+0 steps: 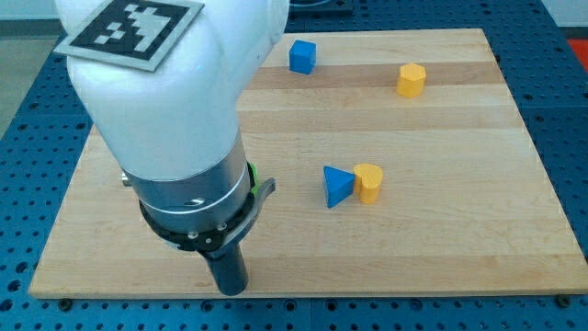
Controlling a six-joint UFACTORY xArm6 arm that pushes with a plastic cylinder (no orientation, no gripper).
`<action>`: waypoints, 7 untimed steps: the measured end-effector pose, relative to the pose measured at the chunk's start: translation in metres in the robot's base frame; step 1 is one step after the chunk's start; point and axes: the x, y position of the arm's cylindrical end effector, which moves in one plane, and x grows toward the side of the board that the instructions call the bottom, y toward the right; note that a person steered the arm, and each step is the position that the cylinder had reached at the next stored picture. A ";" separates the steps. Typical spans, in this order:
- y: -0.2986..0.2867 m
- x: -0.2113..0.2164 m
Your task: Push the yellow heart towards center
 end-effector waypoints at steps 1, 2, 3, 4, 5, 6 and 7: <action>0.055 -0.026; 0.141 -0.042; 0.145 -0.042; 0.145 -0.042; 0.145 -0.060; 0.154 -0.059; 0.229 -0.033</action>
